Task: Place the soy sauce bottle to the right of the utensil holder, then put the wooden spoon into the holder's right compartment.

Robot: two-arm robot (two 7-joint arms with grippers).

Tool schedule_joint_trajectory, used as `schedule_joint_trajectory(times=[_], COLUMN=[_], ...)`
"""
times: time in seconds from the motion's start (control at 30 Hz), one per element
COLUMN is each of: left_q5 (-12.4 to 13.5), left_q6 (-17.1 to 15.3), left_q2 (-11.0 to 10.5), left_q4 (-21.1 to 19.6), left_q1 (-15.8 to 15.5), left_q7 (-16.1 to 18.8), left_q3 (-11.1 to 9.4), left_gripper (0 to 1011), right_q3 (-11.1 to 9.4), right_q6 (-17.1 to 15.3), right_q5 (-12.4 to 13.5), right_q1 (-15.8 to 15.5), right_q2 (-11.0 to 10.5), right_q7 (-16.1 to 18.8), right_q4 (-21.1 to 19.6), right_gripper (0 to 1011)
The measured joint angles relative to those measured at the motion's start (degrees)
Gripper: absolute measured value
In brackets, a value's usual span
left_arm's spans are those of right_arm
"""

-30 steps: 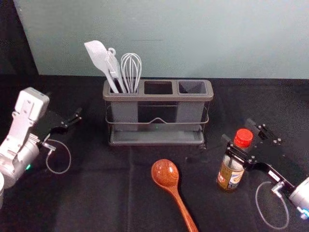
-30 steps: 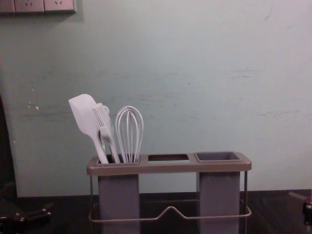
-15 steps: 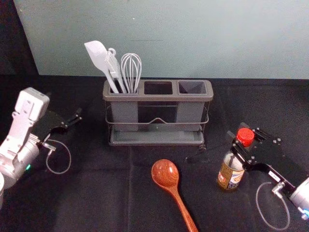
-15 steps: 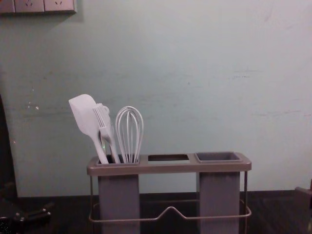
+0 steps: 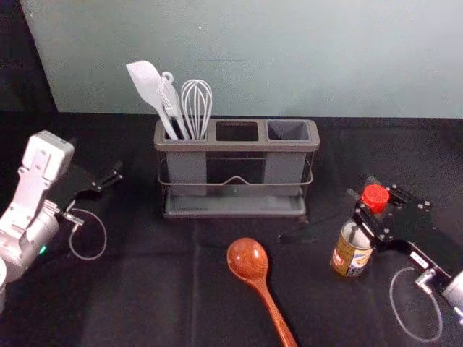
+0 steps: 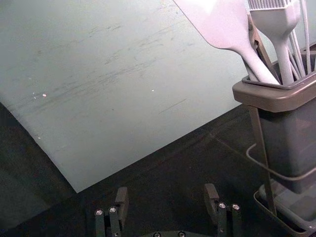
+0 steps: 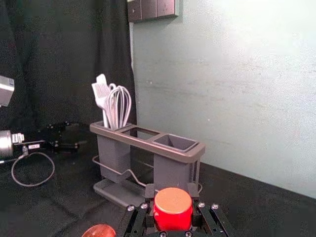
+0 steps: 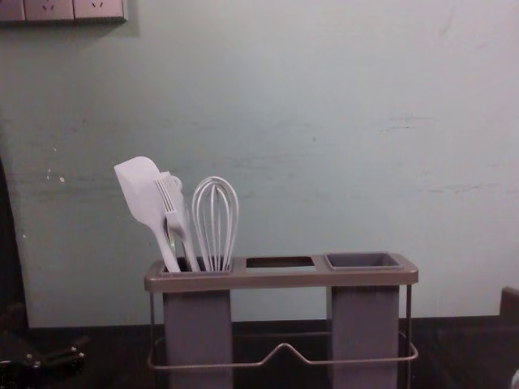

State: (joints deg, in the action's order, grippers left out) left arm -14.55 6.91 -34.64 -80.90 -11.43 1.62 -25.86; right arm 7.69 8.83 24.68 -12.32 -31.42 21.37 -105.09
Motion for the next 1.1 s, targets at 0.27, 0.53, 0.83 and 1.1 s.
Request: schedule_joint_trajectory(times=[0.27, 0.53, 0.83, 1.1], left_q5=[0.0, 0.0, 0.0, 0.0], left_q6=[0.0, 0.0, 0.0, 0.0], left_q2=[0.0, 0.0, 0.0, 0.0], left_q4=[0.0, 0.0, 0.0, 0.0], left_q1=[0.0, 0.0, 0.0, 0.0], left_q7=[0.0, 0.0, 0.0, 0.0], left_q3=[0.0, 0.0, 0.0, 0.0], left_gripper=[1005, 1005, 1005, 1005], right_q3=[-1.5, -2.4, -2.3, -0.8], right_q6=[0.0, -0.4, -1.3, -2.4], right_q5=[-0.6, -1.7, -2.8, -3.6], right_q1=[-0.9, -0.5, 2.8, 8.0], right_q2=[0.6, 1.8, 2.8, 4.1], right_q7=[0.2, 0.2, 0.3, 0.6], right_q4=[-1.4, -1.7, 0.7, 5.2], right_gripper=[390, 390, 390, 390])
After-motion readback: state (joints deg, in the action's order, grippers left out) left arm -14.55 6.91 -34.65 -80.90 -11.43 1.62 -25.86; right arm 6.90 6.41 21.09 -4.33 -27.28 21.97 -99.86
